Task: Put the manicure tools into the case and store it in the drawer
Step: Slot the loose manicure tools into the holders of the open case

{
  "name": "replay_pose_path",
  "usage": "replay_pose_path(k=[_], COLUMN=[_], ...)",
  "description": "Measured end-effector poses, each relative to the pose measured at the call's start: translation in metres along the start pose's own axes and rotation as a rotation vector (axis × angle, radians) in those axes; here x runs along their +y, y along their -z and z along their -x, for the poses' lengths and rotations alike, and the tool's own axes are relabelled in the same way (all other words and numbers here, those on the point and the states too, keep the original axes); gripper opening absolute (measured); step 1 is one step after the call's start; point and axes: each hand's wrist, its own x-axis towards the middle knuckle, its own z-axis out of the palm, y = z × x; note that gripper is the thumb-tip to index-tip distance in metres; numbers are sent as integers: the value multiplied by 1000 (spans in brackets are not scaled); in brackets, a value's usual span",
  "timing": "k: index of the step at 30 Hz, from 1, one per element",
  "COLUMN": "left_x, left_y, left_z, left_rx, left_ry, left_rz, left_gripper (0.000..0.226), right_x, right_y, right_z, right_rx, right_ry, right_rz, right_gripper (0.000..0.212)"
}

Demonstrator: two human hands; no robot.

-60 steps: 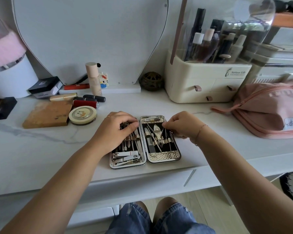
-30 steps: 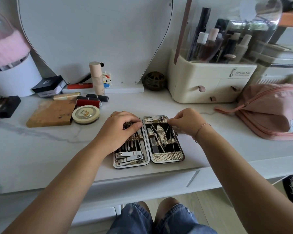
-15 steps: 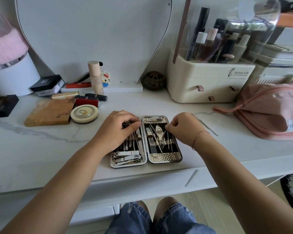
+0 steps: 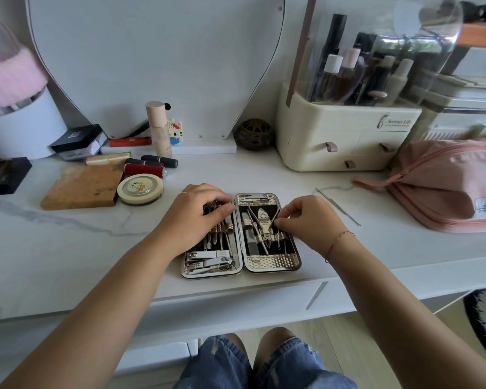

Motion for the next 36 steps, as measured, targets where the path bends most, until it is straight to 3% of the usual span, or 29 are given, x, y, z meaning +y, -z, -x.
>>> replay_pose_path(k=[9, 18, 27, 36], left_x=[1, 1, 0, -1], left_y=[0, 0, -1, -1], left_z=[0, 0, 0, 0], left_rx=[3, 7, 15, 19], left_ry=[6, 12, -1, 0], left_rz=[9, 9, 5, 10], left_gripper=[26, 24, 23, 22], right_x=[7, 4, 17, 18], right_y=[1, 6, 3, 4], right_z=[4, 7, 40, 39], right_rx=[47, 13, -14, 35], right_ry=[12, 76, 42, 81], right_rz=[-71, -109, -48, -76], right_gripper=[5, 5, 48, 27])
